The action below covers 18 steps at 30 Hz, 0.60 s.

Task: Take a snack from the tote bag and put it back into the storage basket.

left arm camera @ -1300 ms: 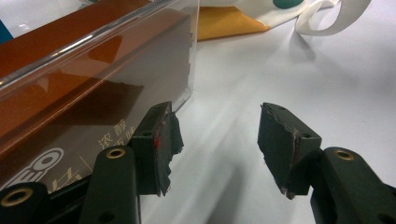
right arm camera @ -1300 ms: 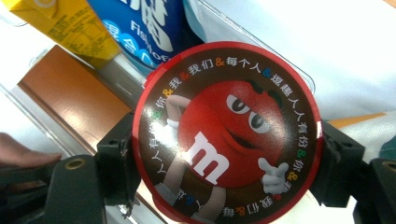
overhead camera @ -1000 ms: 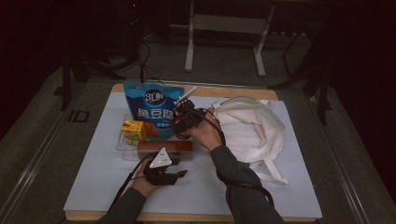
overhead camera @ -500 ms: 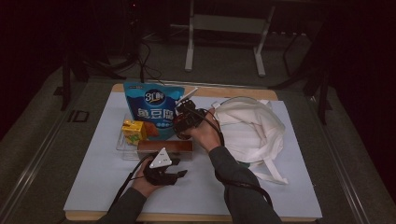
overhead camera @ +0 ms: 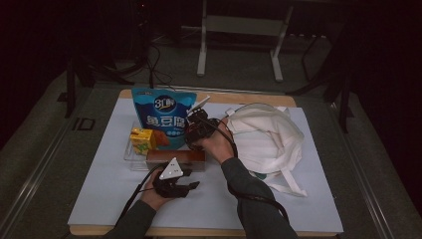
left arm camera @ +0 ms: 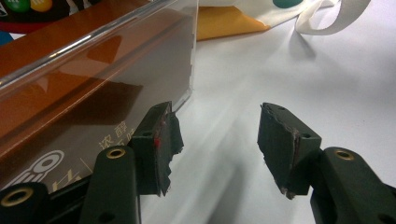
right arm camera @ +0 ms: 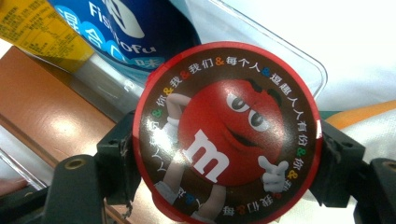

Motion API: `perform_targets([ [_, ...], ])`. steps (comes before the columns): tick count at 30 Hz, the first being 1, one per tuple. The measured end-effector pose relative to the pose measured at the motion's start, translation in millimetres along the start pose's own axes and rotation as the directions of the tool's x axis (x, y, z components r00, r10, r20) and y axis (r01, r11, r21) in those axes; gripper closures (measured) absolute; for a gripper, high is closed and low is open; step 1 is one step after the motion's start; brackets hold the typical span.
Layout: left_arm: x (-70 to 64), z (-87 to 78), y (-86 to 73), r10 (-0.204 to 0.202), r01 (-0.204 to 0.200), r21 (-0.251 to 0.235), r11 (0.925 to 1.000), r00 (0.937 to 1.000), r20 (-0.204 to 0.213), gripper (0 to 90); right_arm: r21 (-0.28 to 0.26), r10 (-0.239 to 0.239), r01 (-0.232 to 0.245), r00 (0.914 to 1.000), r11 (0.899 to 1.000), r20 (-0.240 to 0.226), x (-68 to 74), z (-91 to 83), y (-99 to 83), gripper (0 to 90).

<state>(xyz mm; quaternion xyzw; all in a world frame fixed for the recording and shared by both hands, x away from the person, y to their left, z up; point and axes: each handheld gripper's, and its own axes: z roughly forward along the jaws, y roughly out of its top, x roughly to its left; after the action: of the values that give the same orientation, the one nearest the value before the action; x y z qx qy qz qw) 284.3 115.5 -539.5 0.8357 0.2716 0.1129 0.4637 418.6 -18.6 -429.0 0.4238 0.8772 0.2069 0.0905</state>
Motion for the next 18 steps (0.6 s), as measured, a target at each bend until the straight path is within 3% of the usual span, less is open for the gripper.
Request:
perform_targets([
  [18,-0.2,0.1,0.0,0.001,-0.001,0.0,1.0,1.0,0.0,45.8,0.025,0.035,-0.035,0.9993,0.999,-0.013,-0.7,2.7,-1.7,25.3],
])
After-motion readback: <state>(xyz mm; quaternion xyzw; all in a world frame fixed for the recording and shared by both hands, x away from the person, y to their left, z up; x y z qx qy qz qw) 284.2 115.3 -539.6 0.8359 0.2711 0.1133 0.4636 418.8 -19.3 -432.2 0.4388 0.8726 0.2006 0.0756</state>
